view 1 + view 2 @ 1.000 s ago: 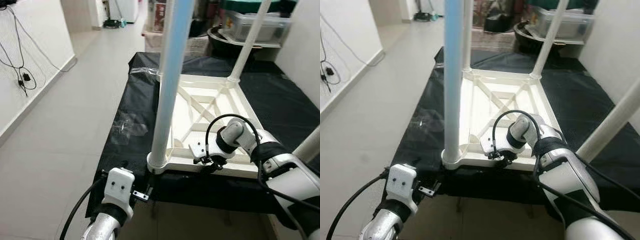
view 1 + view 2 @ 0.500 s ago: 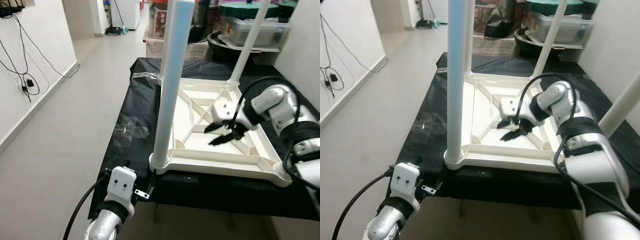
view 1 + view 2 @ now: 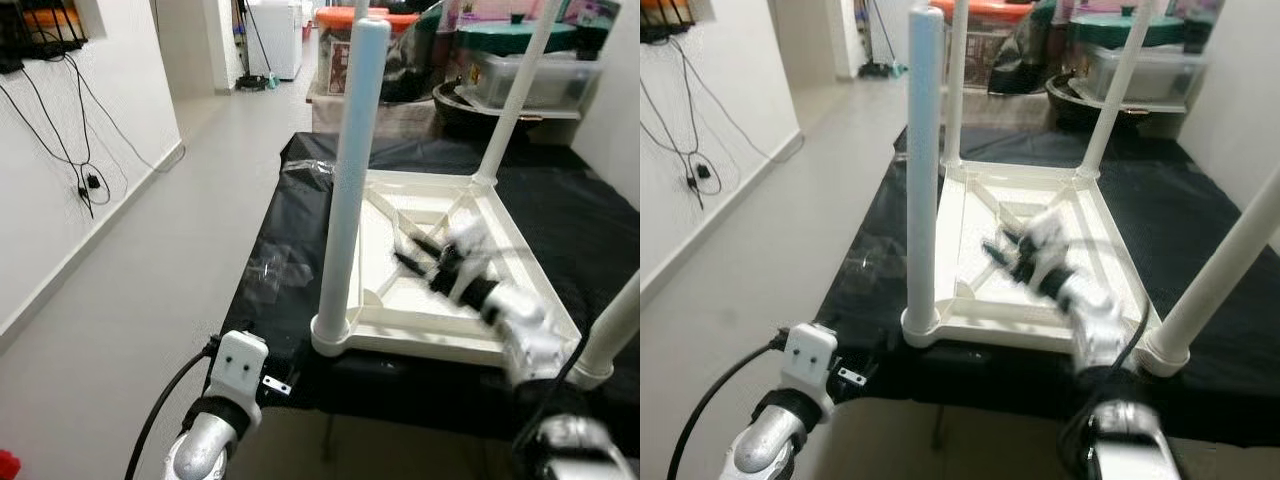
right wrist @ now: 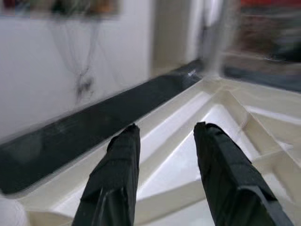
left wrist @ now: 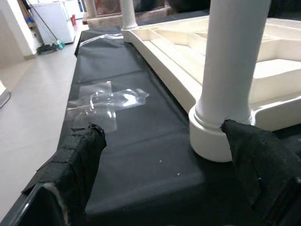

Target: Building children table

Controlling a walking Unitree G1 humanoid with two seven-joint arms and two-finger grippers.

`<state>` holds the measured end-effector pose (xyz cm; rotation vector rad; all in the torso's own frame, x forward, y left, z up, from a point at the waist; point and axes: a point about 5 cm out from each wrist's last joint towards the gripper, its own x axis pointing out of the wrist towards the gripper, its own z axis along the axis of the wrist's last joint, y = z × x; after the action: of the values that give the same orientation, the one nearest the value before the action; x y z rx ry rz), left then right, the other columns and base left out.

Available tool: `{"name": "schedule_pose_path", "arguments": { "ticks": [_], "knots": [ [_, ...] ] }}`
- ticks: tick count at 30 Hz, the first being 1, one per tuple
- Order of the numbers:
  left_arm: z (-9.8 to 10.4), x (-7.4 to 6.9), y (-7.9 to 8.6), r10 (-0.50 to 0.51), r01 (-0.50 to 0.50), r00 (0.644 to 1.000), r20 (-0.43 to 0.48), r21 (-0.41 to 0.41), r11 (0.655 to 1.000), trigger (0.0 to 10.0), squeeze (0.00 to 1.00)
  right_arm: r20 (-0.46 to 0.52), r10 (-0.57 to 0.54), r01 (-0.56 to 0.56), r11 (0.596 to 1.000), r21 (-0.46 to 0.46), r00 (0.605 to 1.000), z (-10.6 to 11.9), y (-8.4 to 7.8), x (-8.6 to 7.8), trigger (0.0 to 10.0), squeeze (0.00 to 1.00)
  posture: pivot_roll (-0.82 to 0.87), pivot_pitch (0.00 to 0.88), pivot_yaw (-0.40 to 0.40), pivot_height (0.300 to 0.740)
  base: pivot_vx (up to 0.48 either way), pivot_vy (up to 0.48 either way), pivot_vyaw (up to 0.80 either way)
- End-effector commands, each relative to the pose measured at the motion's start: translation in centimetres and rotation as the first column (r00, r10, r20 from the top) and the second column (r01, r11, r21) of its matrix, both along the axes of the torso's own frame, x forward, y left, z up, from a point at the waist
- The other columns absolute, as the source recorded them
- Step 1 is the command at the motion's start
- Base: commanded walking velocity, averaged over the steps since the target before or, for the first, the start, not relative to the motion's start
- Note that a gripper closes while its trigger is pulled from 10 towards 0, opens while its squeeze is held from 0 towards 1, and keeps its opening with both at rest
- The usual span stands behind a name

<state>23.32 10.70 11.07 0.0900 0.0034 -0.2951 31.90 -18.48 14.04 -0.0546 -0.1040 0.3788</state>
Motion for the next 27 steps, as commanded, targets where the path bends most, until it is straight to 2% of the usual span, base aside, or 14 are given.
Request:
{"name": "schedule_pose_path", "arguments": {
  "ticks": [1, 2, 3, 5, 6, 8, 10, 15, 20, 27],
  "knots": [
    [-0.2, -0.1, 0.2, 0.008, -0.008, 1.0, 0.005, 0.017, 1.0, 10.0, 0.0, 0.059, -0.054, 0.055, 0.998, -0.01, 0.997, 0.7, 0.6, -0.9, 10.0, 0.0, 0.06, 0.0, -0.013, 0.74, 0.0, 0.0, 0.0],
    [-0.2, -0.1, 0.3, 0.013, -0.013, 1.0, 0.016, 0.028, 1.0, 10.0, 0.0, 0.052, -0.083, 0.082, 0.996, 0.026, 0.995, 0.0, 1.7, -2.1, 10.0, 0.0, 0.06, 0.0, -0.011, 0.74, 0.0, 0.0, 0.0],
    [-0.2, -0.1, 0.3, 0.013, -0.013, 1.0, 0.016, 0.028, 1.0, 10.0, 0.0, 0.052, -0.083, 0.082, 0.996, 0.026, 0.995, 0.0, 1.7, -2.1, 10.0, 0.0, 0.06, 0.0, -0.011, 0.74, 0.0, 0.0, 0.0],
    [-0.1, -0.2, 0.3, 0.019, -0.021, 0.999, 0.039, 0.05, 0.999, 10.0, 0.0, 0.056, -0.106, 0.104, 0.994, 0.037, 0.993, -0.7, 3.1, -3.3, 10.0, 0.0, 0.07, 0.0, -0.016, 0.74, 0.0, 0.0, 0.0],
    [-0.1, -0.2, 0.3, 0.019, -0.021, 0.999, 0.039, 0.05, 0.999, 10.0, 0.0, 0.056, -0.106, 0.104, 0.994, 0.037, 0.993, -0.7, 3.1, -3.3, 10.0, 0.0, 0.07, 0.0, -0.016, 0.74, 0.0, 0.0, 0.0],
    [-0.1, -0.2, 0.3, 0.024, -0.027, 0.998, 0.053, 0.069, 0.997, 10.0, 0.0, 0.082, -0.162, 0.16, 0.986, 0.039, 0.983, -0.8, 4.0, -4.0, 10.0, 0.0, 0.06, 0.0, -0.013, 0.74, 0.0, 0.0, 0.0],
    [-0.2, -0.1, 0.3, 0.025, -0.029, 0.998, 0.056, 0.076, 0.997, 10.0, 0.0, 0.089, -0.187, 0.185, 0.982, 0.037, 0.978, -0.8, 4.3, -4.4, 10.0, 0.0, 0.06, 0.0, -0.012, 0.74, 0.0, 0.0, 0.0],
    [-0.6, 0.1, 0.3, 0.024, -0.028, 0.999, 0.043, 0.085, 0.996, 10.0, 0.0, 0.031, -0.246, 0.245, 0.968, 0.049, 0.969, -1.8, 4.9, -5.2, 10.0, 0.0, 0.06, 0.0, -0.009, 0.74, -0.049, -0.082, 0.0],
    [-0.8, 0.2, 0.4, 0.025, -0.028, 0.999, 0.038, 0.084, 0.996, 10.0, 0.0, -0.004, -0.26, 0.259, 0.964, 0.054, 0.966, -2.1, 5.1, -5.6, 10.0, 0.0, 0.06, 0.0, -0.01, 0.74, -0.197, -0.397, 0.0],
    [-0.8, 0.1, 0.3, 0.018, -0.021, 0.999, 0.041, 0.079, 0.997, 10.0, 0.0, -0.016, -0.278, 0.278, 0.959, 0.048, 0.961, -2.3, 5.3, -6.0, 10.0, 0.0, 0.06, 0.0, -0.009, 0.74, 0.0, 0.0, 0.0]
  ]
}}
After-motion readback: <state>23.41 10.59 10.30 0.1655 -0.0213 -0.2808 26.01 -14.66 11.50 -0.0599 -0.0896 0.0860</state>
